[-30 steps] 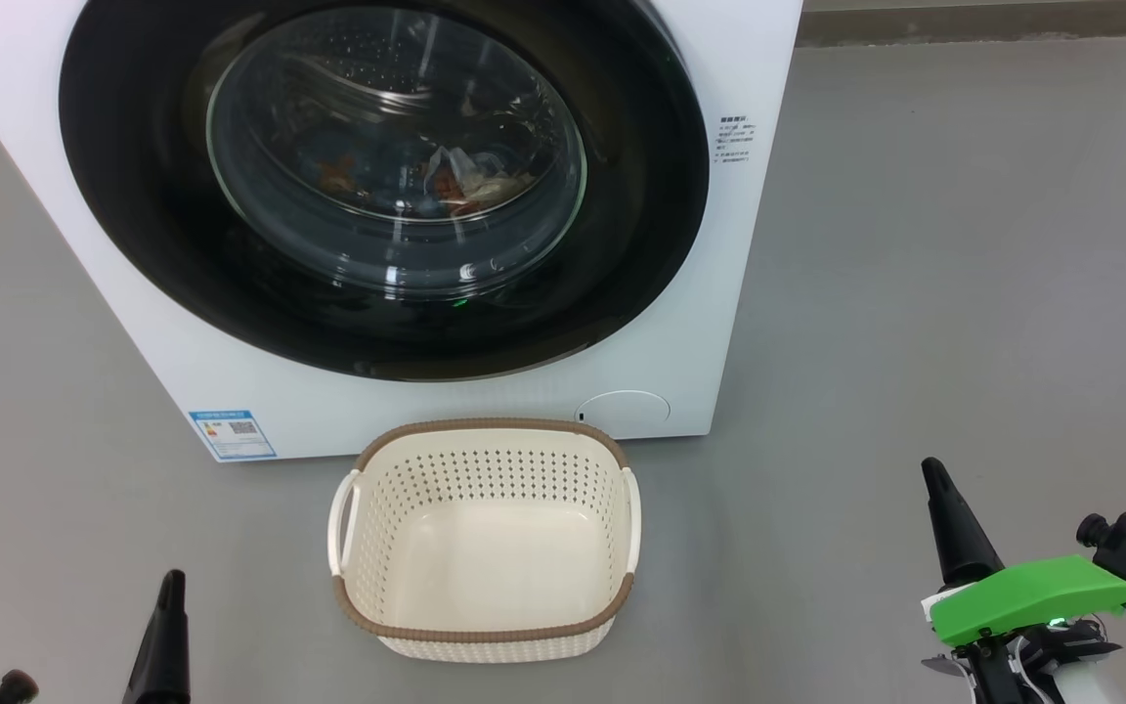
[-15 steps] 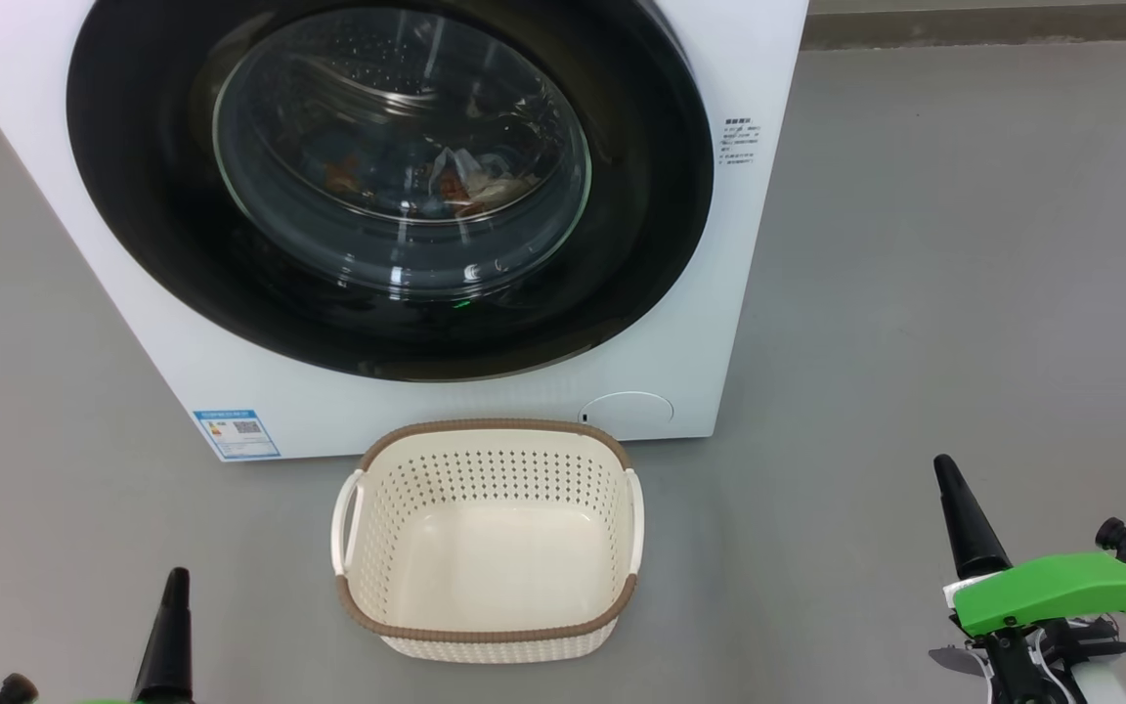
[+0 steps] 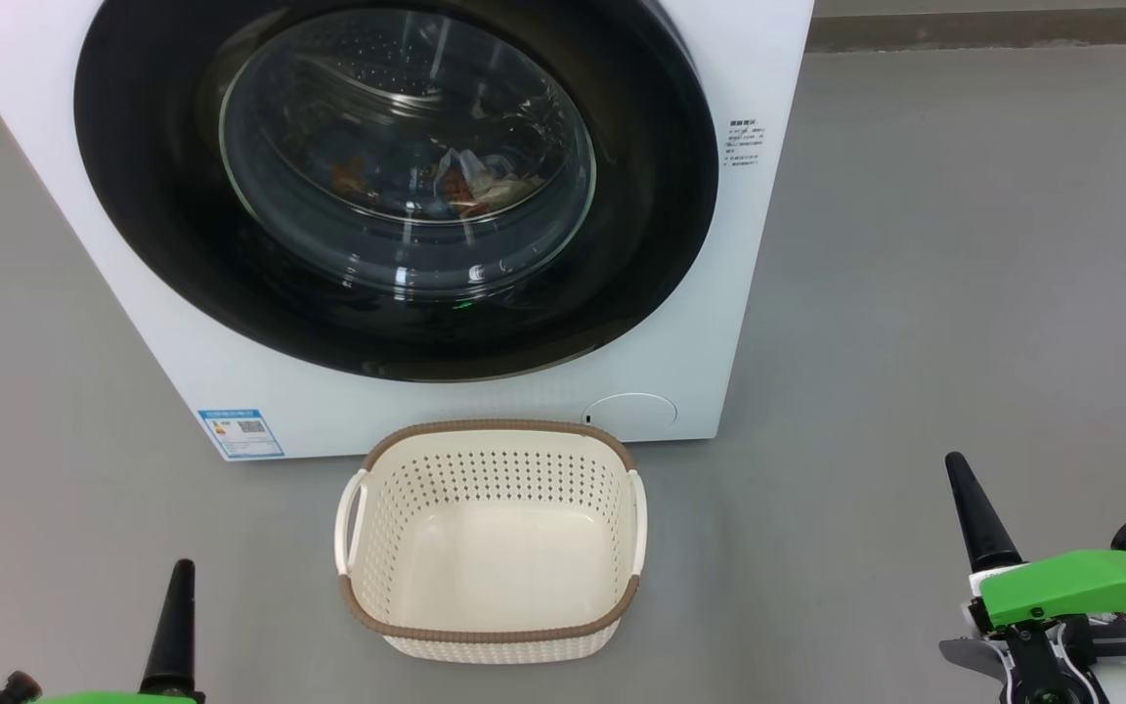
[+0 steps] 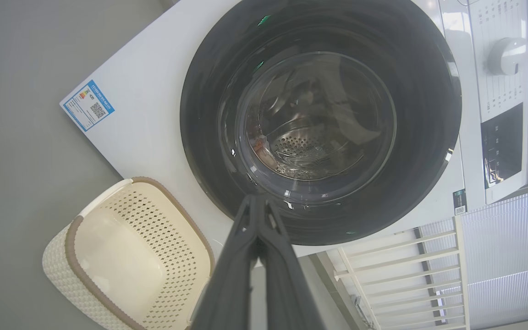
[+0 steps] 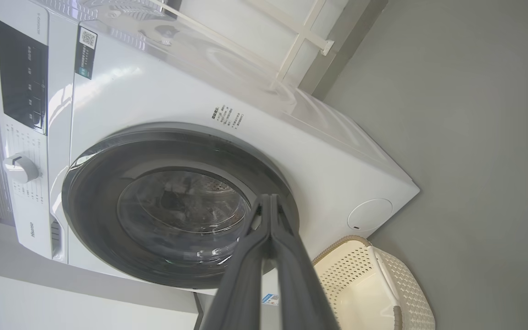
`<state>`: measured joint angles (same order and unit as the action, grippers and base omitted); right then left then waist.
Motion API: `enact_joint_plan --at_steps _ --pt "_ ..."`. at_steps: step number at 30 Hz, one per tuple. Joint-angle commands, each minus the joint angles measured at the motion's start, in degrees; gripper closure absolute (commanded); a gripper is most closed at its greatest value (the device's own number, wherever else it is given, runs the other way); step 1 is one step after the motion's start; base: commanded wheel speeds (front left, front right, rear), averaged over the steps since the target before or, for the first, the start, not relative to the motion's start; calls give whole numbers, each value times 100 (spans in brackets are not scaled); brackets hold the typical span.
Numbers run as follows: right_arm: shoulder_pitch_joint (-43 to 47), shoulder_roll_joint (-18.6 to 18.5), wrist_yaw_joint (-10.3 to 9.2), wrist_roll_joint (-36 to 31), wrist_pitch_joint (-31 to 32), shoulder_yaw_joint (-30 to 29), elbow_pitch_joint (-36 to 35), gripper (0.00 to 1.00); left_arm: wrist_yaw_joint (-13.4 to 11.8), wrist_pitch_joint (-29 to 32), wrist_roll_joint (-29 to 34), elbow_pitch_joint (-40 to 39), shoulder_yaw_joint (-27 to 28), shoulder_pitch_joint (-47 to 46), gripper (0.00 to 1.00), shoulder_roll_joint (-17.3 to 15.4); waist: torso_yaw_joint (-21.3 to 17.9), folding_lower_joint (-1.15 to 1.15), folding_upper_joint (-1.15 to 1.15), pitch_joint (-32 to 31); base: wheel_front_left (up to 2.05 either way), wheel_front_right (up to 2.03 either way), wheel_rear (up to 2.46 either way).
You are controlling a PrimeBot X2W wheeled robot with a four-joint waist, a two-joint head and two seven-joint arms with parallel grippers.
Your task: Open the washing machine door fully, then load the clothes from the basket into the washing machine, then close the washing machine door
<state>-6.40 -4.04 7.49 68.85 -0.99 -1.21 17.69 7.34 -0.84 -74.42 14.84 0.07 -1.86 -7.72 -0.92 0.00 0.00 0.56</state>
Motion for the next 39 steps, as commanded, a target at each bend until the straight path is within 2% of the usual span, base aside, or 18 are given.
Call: enact_joint_plan --at_steps 1,39 --pt "-49 -36 5 164 42 11 -186 100 10 60 -150 -86 182 -268 100 -31 3 0 0 -1 0 0 0" --pt "24 95 0 2352 729 -506 -368 100 14 733 -1775 -80 645 -433 100 480 92 0 0 -38 0 0 0"
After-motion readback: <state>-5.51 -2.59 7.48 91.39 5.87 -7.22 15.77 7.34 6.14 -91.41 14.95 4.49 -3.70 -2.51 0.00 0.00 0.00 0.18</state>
